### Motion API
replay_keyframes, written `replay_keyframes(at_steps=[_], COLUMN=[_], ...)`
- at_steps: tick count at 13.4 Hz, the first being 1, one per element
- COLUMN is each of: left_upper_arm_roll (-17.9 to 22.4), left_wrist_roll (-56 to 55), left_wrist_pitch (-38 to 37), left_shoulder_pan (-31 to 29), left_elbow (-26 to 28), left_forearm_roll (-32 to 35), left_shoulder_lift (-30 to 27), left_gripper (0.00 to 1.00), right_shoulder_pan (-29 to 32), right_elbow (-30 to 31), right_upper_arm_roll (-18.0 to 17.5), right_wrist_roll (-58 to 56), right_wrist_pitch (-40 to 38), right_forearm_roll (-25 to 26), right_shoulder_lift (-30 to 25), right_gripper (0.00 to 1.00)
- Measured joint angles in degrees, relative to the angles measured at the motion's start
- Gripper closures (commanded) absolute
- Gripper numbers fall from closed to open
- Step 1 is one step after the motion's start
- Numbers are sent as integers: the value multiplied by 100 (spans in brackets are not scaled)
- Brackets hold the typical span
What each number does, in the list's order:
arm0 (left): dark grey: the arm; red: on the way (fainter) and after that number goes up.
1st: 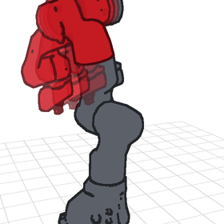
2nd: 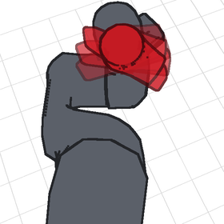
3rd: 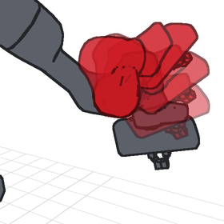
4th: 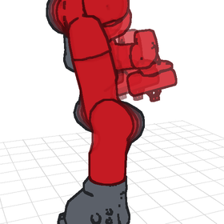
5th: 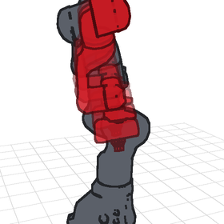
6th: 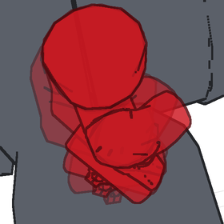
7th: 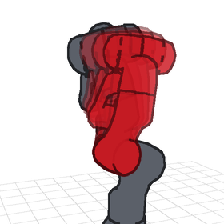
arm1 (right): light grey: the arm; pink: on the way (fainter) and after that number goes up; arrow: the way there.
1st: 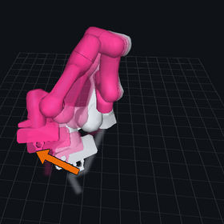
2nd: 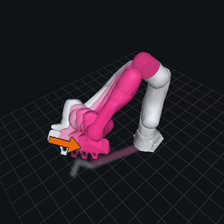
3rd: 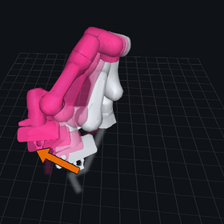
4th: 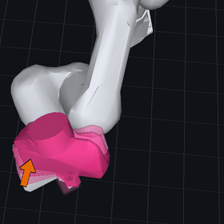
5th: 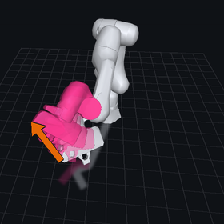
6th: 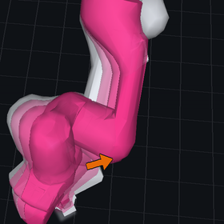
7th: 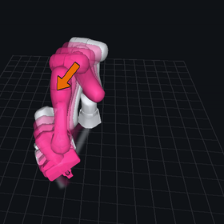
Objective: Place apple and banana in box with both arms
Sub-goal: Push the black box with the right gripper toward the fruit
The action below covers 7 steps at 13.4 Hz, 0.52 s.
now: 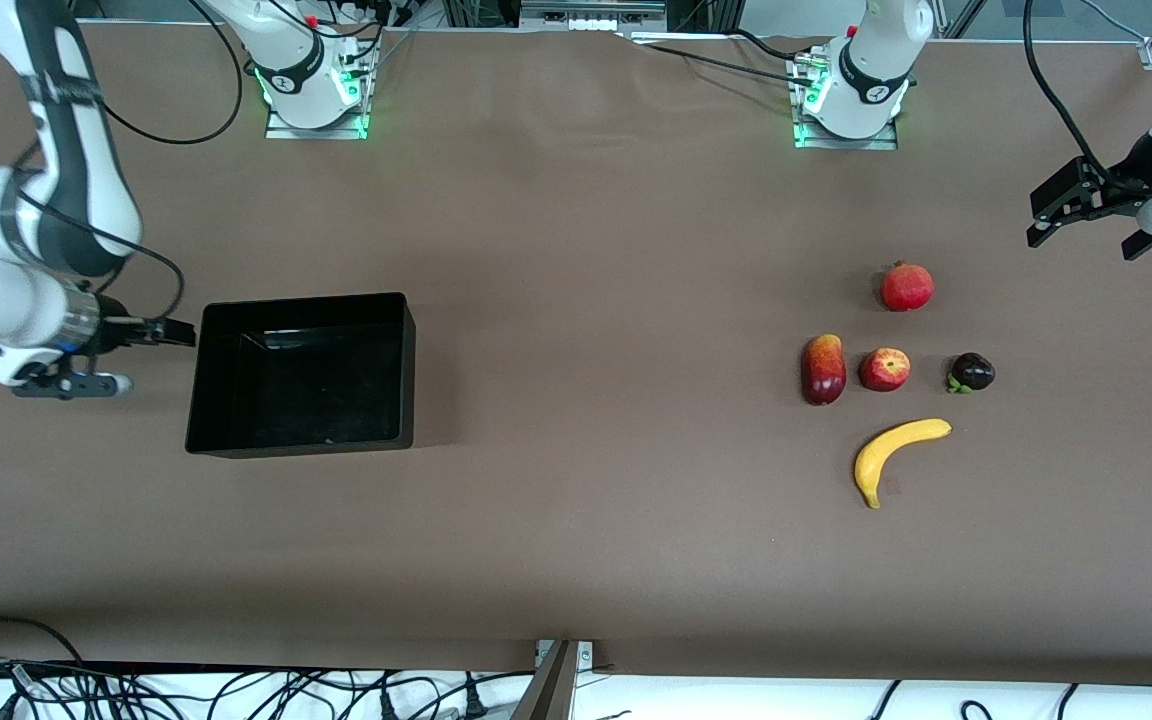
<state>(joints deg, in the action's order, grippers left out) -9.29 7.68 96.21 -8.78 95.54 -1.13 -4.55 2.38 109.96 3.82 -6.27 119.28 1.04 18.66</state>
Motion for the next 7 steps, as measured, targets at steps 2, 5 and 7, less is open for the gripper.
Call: replay_keyframes(at_steps=[2, 5, 7], left_upper_arm_roll=[1, 1, 1], left_wrist_roll=[0, 0, 0], left_wrist_pitch=[0, 0, 0], left_shoulder_pan=[0, 0, 0], left_elbow=[0, -1, -2], left_forearm_roll=[0, 0, 0], left_shoulder_lift=[0, 0, 0], left_gripper=[0, 0, 0], right_shoulder_pan=[0, 1, 0], right_elbow=[365, 705, 715], right_upper_arm_roll=[0, 1, 1], right_wrist_roll=[-35, -126, -134], right_wrist_pitch=[688, 1292, 1343], right_forearm_roll=[0, 0, 0], right_shoulder_lift=[193, 492, 565], right_gripper=[59, 100, 100])
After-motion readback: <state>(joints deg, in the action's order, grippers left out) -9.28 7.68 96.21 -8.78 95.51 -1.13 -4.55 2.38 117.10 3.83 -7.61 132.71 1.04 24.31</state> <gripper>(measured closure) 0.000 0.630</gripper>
